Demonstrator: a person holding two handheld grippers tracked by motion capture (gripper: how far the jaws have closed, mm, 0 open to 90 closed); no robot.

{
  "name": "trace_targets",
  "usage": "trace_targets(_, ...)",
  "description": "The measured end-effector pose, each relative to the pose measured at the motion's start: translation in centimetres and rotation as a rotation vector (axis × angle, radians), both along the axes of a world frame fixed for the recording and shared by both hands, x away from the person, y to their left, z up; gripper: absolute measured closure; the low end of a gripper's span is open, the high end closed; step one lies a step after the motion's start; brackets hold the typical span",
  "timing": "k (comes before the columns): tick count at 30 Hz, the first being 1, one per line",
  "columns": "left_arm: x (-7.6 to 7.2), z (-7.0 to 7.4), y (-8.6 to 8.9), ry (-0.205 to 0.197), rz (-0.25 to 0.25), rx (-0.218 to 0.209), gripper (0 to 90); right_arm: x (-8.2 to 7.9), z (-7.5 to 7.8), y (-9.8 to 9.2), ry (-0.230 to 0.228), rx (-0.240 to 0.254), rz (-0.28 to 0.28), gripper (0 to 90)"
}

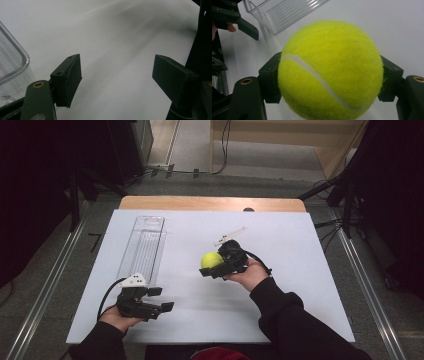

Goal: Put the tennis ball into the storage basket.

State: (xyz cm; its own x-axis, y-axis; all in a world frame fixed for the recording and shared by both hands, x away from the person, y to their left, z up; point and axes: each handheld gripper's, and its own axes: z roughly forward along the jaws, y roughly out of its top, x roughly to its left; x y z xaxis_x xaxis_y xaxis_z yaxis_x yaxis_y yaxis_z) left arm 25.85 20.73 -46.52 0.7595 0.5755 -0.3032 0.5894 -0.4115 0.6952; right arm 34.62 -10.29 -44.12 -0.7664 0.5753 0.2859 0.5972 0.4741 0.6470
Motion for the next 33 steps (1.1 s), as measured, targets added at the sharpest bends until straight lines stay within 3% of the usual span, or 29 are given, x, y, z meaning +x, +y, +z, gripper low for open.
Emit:
trace_targets(21, 0.0, -0.1, 0.1, -0.002, 0.006, -0.004, 24.4, 1.1, 0.8, 2.4, -0.006, 0.021, 0.027, 23.3)
trace_targets(33, 0.0, -0.1, 0.1, -0.002, 0.005, -0.005, 24.4, 1.6, 0.2, 4.0, -0.005, 0.028, 0.019, 23.3)
